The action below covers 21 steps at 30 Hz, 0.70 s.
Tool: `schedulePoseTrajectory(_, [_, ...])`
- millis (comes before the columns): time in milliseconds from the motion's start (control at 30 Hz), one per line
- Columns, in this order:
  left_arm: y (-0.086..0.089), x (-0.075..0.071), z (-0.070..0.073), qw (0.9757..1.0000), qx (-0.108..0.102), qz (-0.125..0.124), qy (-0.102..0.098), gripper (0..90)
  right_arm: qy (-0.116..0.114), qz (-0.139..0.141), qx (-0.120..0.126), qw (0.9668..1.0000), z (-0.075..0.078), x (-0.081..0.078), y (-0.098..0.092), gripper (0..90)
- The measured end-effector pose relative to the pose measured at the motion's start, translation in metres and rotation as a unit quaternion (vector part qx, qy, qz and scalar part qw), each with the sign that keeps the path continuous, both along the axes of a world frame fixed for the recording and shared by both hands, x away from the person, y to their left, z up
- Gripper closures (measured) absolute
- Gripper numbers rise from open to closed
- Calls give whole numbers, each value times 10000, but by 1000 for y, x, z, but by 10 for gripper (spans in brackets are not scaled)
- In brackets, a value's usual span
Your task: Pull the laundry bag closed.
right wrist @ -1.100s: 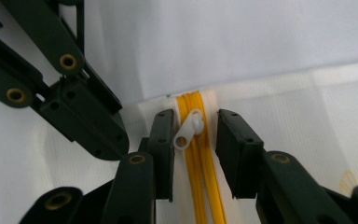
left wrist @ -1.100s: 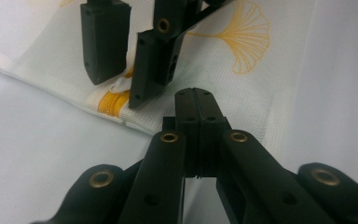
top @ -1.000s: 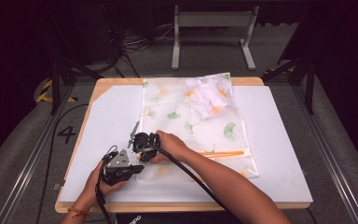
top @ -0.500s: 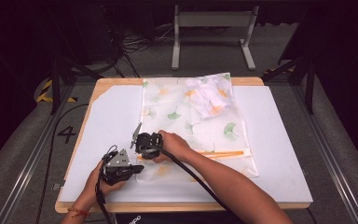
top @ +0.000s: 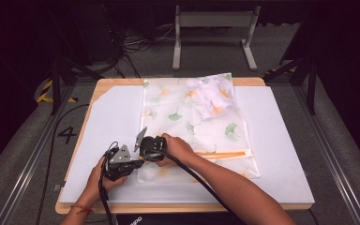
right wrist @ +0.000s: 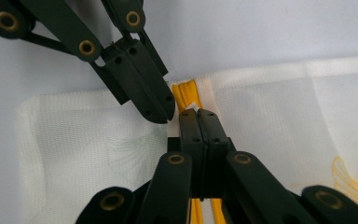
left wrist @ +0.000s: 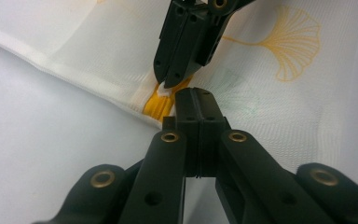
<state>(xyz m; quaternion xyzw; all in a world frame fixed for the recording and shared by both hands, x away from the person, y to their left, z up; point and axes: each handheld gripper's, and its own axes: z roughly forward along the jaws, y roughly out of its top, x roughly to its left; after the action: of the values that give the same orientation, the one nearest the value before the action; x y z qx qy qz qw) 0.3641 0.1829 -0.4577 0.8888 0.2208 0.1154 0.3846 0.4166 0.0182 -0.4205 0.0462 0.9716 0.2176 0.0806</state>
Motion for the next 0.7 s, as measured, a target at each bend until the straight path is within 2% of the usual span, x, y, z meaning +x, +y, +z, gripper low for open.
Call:
schedulePoseTrajectory(167, [1, 1, 0, 10000, -31, 24, 52, 900, 21, -38, 119, 9999, -2, -1, -5, 900])
schedulePoseTrajectory(200, [1, 0, 0, 10000, -40, 28, 56, 900, -42, -24, 164, 9999, -2, -2, -6, 900])
schedulePoseTrajectory(233, [1, 1, 0, 10000, -37, 29, 54, 900, -10, -19, 113, 9999, -3, -2, -6, 900])
schedulePoseTrajectory(433, [2, 2, 0, 9999, -66, 36, 75, 900, 115, -38, 184, 9998, -3, 0, -15, 900])
schedulePoseTrajectory(633, [2, 2, 0, 9999, -91, 52, 119, 900, 97, -52, 153, 9998, -2, -1, -19, 900])
schedulePoseTrajectory(700, [2, 2, 0, 9999, -100, 36, 130, 900, 104, -62, 230, 9997, -2, -1, -23, 900])
